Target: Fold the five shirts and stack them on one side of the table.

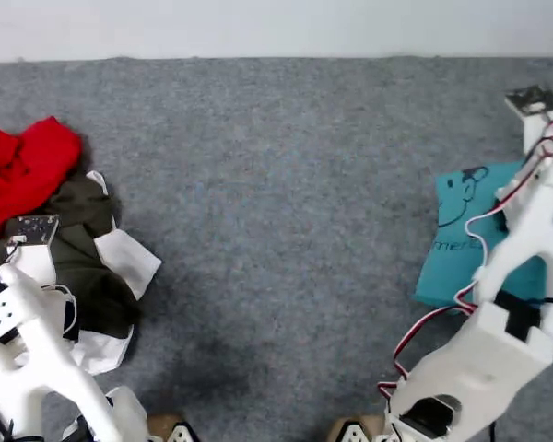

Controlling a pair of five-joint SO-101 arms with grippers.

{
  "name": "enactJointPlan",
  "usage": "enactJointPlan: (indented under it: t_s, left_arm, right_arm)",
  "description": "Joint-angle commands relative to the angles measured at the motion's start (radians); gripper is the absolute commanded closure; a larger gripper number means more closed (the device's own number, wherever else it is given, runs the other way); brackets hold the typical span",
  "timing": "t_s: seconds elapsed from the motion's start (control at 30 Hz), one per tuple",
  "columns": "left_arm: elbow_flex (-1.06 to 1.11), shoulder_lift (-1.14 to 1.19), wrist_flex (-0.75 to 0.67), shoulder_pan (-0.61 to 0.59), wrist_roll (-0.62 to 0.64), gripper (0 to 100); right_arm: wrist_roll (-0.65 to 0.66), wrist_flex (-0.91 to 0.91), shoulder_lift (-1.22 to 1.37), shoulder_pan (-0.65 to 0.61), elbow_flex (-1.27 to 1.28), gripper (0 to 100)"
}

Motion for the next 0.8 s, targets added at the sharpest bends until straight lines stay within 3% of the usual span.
enactJointPlan:
  t_s: [0.0, 0.17, 0.3, 0.43, 0.53, 0.67, 0.77]
  left_arm:
    - [-0.004, -0.028, -0.015, 0.009, -0.006, 98]
    - [-0.004, -0.029, -0.011, 0.009, -0.006, 98]
    - [-0.004, -0.031, -0.011, 0.009, -0.006, 98]
    - [-0.004, -0.031, -0.009, 0.008, -0.006, 98]
    - [-0.004, -0.031, -0.009, 0.008, -0.006, 98]
    - [-0.004, -0.031, -0.009, 0.008, -0.006, 98]
    - [-0.007, -0.032, -0.008, 0.006, -0.006, 98]
  right_arm:
    - [0.043, -0.091, 0.041, 0.059, -0.011, 93.7]
    - [0.034, -0.134, 0.056, 0.108, -0.014, 70.8]
    - [-0.023, -0.105, 0.005, 0.102, -0.014, 70.2]
    - [-0.023, 0.035, -0.027, 0.059, -0.014, 70.3]
    - [-0.028, 0.091, -0.028, 0.024, -0.002, 76.9]
    - [-0.064, 0.088, -0.027, -0.001, 0.040, 99.8]
    - [-0.109, 0.090, -0.033, -0.016, 0.103, 95.5]
